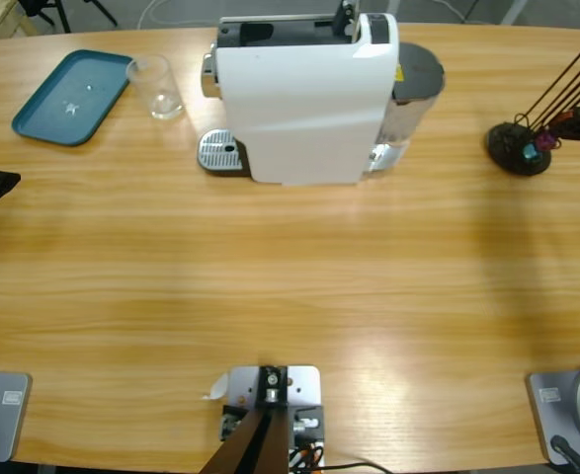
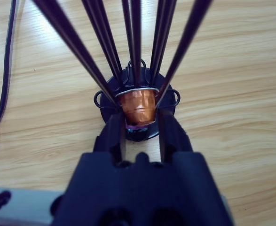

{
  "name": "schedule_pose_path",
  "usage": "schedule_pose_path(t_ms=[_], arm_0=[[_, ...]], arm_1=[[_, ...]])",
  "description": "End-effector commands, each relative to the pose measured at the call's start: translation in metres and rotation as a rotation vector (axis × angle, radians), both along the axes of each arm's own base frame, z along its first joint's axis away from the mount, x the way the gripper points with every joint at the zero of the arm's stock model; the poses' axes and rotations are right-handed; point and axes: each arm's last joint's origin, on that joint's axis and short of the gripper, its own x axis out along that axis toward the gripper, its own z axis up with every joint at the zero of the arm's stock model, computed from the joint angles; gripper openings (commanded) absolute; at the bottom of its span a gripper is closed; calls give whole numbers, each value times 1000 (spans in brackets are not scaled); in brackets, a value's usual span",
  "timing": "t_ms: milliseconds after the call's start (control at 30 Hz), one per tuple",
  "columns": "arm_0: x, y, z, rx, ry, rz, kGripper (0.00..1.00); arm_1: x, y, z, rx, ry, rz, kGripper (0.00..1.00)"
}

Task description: Pour coffee

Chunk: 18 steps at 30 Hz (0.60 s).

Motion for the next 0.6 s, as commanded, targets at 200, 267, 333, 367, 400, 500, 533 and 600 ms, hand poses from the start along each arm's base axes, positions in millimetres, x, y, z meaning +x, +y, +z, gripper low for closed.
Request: schedule_pose_path(t_ms=[200, 267, 333, 367, 400, 500, 533, 600], arm_0=[[3, -3, -10, 41, 27, -7, 987], [3, -3, -10, 41, 27, -7, 987], [3, -3, -10, 41, 27, -7, 987], [3, -3, -10, 41, 27, -7, 987], [3, -3, -10, 41, 27, -7, 987], [3, -3, -10, 41, 27, -7, 987], [3, -4, -10, 41, 27, -7, 987], [3, -3, -10, 41, 27, -7, 987]], arm_1=[[-3, -3, -8, 18, 23, -10, 0], [-5, -2, -5, 21, 6, -8, 0], [-8, -2, 0, 24, -9, -5, 0], [-9, -2, 2, 24, -17, -4, 0], [-11, -2, 6, 24, -26, -3, 0], [-10, -2, 19, 23, -52, 0, 0], [-9, -1, 23, 21, -55, 4, 0], [-7, -1, 28, 20, -61, 9, 0]])
